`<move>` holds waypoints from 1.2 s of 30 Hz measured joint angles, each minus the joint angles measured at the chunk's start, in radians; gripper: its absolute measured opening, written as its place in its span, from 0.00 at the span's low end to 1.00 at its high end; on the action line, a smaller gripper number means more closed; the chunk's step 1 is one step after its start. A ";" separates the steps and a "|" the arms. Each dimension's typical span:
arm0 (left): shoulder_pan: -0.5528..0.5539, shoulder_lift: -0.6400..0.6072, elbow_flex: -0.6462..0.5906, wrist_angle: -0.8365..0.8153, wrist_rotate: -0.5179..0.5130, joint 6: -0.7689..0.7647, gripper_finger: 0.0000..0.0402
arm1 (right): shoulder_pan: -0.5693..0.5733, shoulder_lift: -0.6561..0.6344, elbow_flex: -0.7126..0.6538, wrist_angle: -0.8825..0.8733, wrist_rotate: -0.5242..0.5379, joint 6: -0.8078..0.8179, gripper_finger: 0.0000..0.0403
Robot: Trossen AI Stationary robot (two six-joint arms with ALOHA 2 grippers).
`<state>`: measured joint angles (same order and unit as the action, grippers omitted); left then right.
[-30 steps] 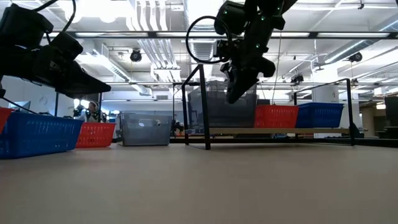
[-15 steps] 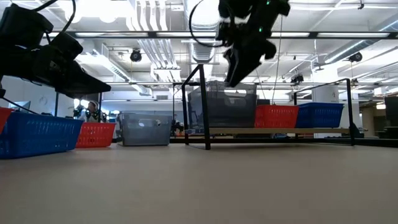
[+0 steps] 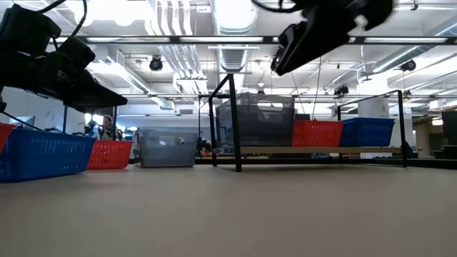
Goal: Stack baskets on shelf by color
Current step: Stack the bottom red bin on the other red bin on the shelf
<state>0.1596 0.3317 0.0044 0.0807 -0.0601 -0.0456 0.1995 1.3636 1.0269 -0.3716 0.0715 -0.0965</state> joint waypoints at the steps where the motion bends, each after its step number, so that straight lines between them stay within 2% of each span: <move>1: 0.000 0.000 0.000 0.000 0.000 0.000 0.00 | 0.040 -0.005 -0.039 0.060 0.026 0.025 0.30; 4: 0.000 0.001 0.000 0.000 0.000 0.000 0.00 | 0.148 -0.003 -0.153 0.243 0.105 0.102 0.29; 8: 0.000 0.002 0.000 0.000 0.000 0.000 0.00 | 0.237 0.036 -0.279 0.497 0.167 0.200 0.29; 16: 0.000 0.001 0.000 0.001 -0.002 0.015 0.00 | 0.264 0.221 -0.407 1.051 0.198 0.217 0.29; 18: 0.002 0.001 0.000 0.041 -0.032 0.177 0.00 | 0.257 0.282 -0.404 1.121 0.210 0.203 0.29; 20: 0.003 0.001 0.000 0.078 -0.077 0.429 0.00 | 0.251 0.337 -0.388 1.146 0.211 0.178 0.29; 24: 0.002 0.000 0.000 0.141 -0.081 0.849 0.00 | 0.239 0.402 -0.349 1.145 0.249 0.131 0.29; 26: 0.002 0.004 0.000 0.225 -0.079 0.992 0.00 | 0.235 0.407 -0.337 1.143 0.294 0.121 0.29; 27: 0.003 0.004 0.000 0.263 -0.061 1.008 0.00 | 0.234 0.403 -0.331 1.138 0.315 0.107 0.29; 29: 0.002 0.006 0.000 0.338 0.036 0.892 0.00 | 0.234 0.377 -0.332 1.117 0.351 0.086 0.29; 33: 0.002 0.011 0.000 0.548 0.284 0.448 0.00 | 0.236 0.287 -0.341 1.034 0.359 0.083 0.29; 36: 0.002 0.023 0.000 0.774 0.317 0.156 0.00 | 0.252 0.212 -0.354 0.924 0.359 0.136 0.29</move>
<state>0.1612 0.3545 0.0041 0.8547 0.2568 0.1100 0.4519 1.5758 0.6734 0.5521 0.4308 0.0391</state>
